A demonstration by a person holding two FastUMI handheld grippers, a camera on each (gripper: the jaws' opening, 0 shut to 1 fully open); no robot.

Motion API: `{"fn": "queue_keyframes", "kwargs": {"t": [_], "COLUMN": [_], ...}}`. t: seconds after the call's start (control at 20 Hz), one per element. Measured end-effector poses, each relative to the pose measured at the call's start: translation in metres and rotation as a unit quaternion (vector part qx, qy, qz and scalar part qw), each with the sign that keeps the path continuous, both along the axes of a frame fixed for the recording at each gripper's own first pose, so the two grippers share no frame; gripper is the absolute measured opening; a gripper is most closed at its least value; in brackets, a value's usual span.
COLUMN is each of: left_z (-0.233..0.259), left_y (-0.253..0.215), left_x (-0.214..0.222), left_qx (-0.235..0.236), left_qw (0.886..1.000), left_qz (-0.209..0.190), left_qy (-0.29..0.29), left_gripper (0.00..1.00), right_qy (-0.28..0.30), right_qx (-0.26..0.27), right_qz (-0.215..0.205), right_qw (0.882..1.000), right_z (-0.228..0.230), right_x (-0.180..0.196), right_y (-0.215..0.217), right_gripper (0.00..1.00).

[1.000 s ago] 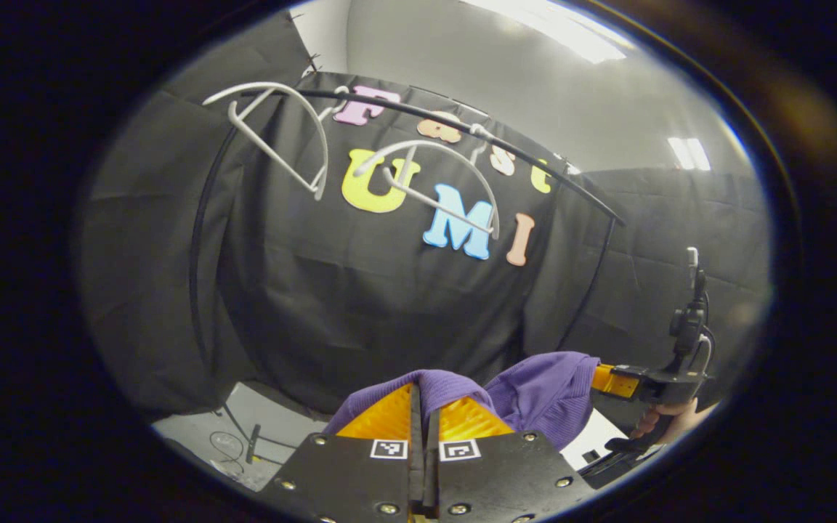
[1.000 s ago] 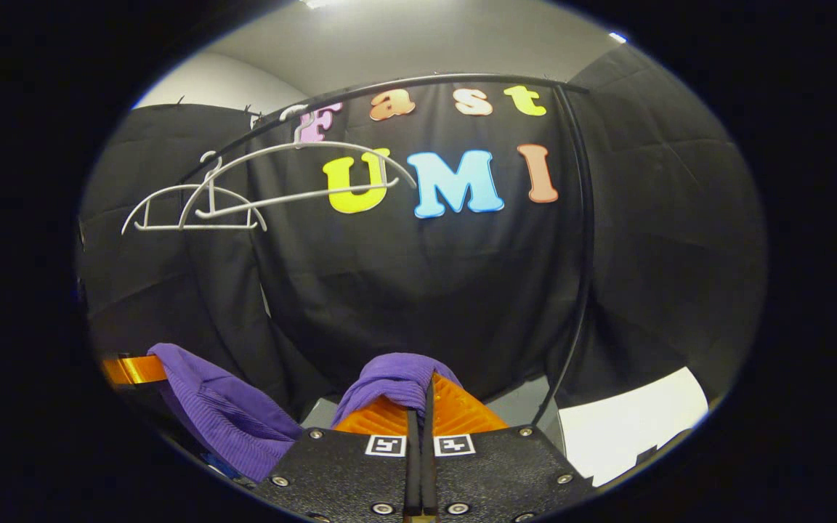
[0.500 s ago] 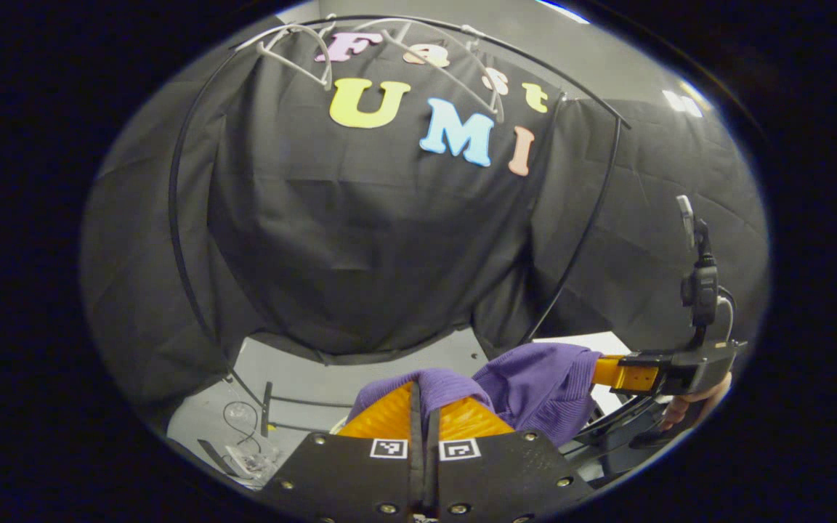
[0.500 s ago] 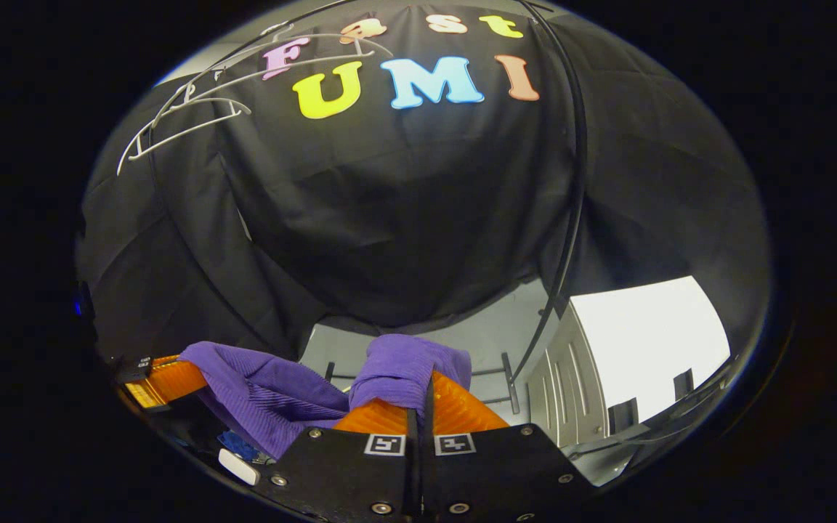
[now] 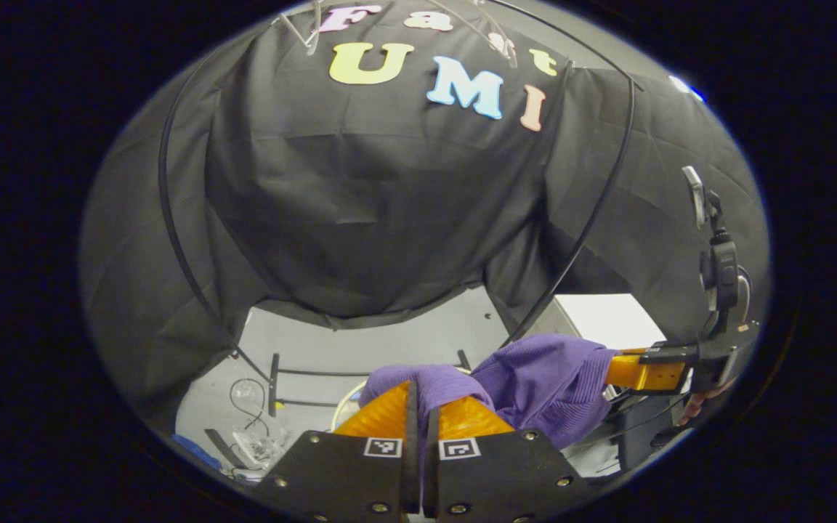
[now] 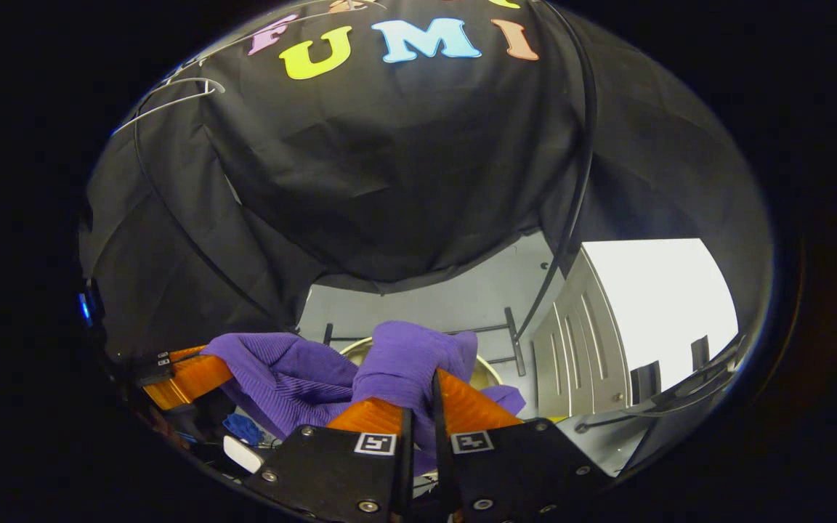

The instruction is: Grasp the clothes on the hanger with both hands and then place them into the laundry hamper below.

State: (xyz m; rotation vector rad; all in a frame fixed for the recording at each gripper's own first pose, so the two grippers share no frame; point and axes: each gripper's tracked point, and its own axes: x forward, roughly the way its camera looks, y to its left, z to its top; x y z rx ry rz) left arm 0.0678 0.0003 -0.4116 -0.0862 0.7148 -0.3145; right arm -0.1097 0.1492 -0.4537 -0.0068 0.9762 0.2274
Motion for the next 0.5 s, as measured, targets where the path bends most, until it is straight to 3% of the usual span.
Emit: {"fn": "queue_keyframes", "kwargs": {"t": [0.05, 0.1, 0.3, 0.5], "left_z": [-0.004, -0.004, 0.006, 0.062], "left_y": [0.004, 0.009, 0.023, 0.041], "left_x": [-0.003, -0.012, -0.018, -0.024], "left_qx": [0.012, 0.018, 0.025, 0.029], "left_qw": [1.000, 1.000, 0.999, 0.997], "left_qz": [0.002, 0.004, 0.024, 0.067], "left_qy": [0.006, 0.012, 0.005, -0.038], "left_gripper": [0.08, 0.14, 0.95, 0.94], "right_qy": [0.017, 0.029, 0.034, -0.024], "right_qx": [0.004, 0.012, 0.000, -0.010], "right_qz": [0.001, 0.005, 0.038, 0.049], "right_qw": [1.000, 0.999, 0.999, 0.998], "right_z": [-0.001, -0.001, 0.016, 0.061], "right_x": [-0.005, -0.010, -0.013, 0.007], "right_y": [0.000, 0.003, 0.001, -0.014], "right_gripper": [0.17, 0.33, 0.97, 0.96]}}
